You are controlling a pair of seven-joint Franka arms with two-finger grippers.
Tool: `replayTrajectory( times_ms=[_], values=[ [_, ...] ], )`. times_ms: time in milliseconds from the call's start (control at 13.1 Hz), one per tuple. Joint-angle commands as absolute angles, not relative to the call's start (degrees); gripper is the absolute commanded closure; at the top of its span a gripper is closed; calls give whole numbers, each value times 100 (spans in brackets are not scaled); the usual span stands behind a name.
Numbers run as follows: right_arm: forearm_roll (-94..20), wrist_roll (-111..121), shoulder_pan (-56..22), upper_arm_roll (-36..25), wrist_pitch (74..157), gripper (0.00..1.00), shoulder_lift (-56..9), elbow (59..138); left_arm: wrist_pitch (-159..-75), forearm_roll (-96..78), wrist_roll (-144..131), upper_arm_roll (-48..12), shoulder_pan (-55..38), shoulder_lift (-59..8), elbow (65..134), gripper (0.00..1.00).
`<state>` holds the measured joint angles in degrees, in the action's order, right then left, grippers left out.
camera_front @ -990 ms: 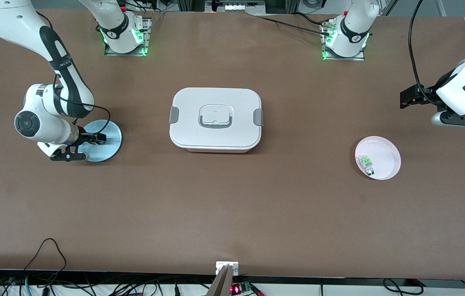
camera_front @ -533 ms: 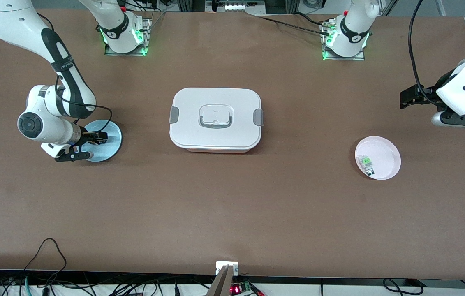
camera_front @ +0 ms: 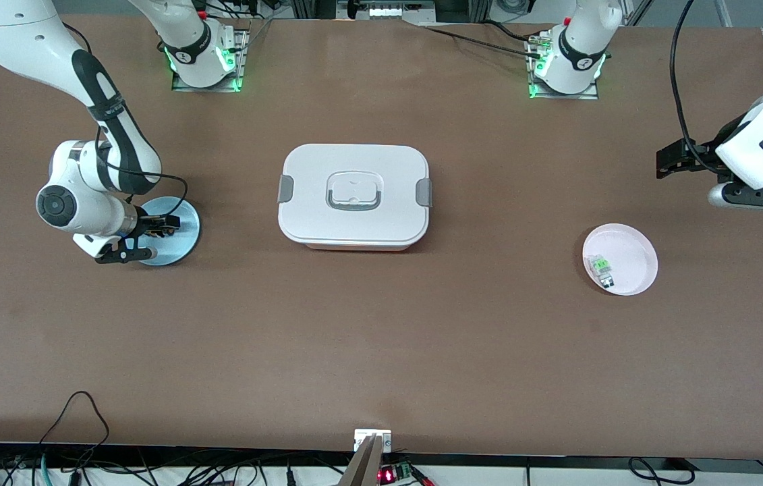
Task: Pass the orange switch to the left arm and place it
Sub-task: 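Lower the right gripper and close it on the orange switch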
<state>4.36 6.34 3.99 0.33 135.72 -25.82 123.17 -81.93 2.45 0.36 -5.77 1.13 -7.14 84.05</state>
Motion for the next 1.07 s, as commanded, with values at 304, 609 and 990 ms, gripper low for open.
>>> replayTrajectory(
  times_ms=[304, 609, 990],
  values=[
    [457, 545, 457, 88, 13711, 21, -2593, 12358, -8139, 202, -18, -598, 123, -765, 8271, 0],
    [466, 929, 457, 97, 13667, 61, -2566, 12349, -8139, 202, -18, -598, 123, -765, 8271, 0],
    [457, 1072, 457, 289, 13449, 68, -2357, 12261, -8139, 202, -9, -598, 123, -765, 8271, 0]
  ],
)
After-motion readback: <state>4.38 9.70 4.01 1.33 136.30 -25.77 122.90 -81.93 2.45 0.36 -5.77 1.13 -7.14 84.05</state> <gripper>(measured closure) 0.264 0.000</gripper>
